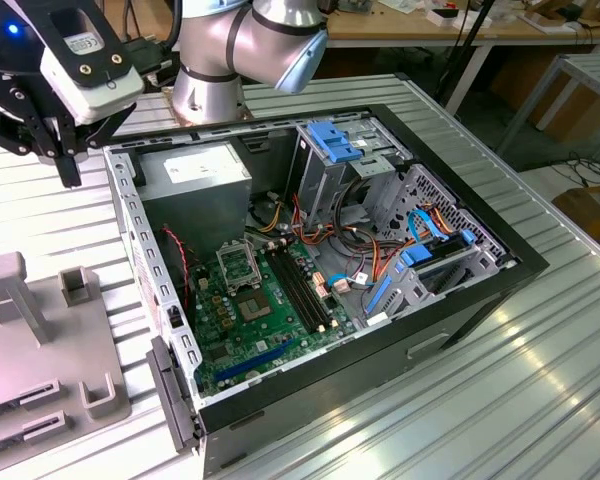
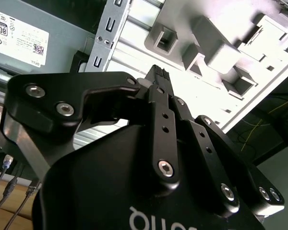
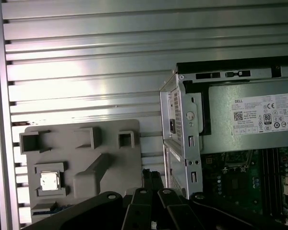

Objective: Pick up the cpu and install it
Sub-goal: 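Reach for the cpu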

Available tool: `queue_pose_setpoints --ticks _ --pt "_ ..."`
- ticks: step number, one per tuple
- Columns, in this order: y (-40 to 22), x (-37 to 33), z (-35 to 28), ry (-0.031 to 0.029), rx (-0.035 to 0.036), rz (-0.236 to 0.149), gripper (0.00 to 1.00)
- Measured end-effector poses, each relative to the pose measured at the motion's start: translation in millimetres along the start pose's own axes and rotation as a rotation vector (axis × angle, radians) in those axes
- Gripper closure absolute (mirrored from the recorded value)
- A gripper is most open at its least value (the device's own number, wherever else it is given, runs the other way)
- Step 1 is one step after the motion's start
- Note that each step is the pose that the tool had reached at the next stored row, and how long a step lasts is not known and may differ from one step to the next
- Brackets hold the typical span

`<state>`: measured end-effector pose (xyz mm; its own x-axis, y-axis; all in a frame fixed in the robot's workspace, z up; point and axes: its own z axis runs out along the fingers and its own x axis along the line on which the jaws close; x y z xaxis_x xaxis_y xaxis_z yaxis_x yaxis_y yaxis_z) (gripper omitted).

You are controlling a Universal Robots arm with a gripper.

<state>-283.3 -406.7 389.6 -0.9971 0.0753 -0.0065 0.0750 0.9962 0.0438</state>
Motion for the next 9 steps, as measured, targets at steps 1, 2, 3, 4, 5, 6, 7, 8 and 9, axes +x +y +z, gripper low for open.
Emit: queue_pose_setpoints --ticks 1,2,3,4,5,6,7,8,9 --pt "0.0 0.4 0.0 0.0 0.0 0.0 0.89" --pt "-0.1 0.8 0.0 0.0 0.0 0.0 0.89" --pt "-0.1 1.3 0.0 0.0001 0.0 0.0 0.89" --pt "-0.1 1.6 0.0 0.0001 0.0 0.0 0.89" --pt "-0.2 2.1 0.0 0.0002 0.0 0.0 0.89" --pt "-0.2 2.6 0.0 0.0002 0.0 0.0 0.89" --pt "-0.2 3.0 0.0 0.0002 0.0 0.0 0.89" --pt "-0.3 3.5 0.0 0.0002 0.0 0.0 0.89" --pt "-0.3 3.9 0.0 0.0003 0.0 0.0 0.89"
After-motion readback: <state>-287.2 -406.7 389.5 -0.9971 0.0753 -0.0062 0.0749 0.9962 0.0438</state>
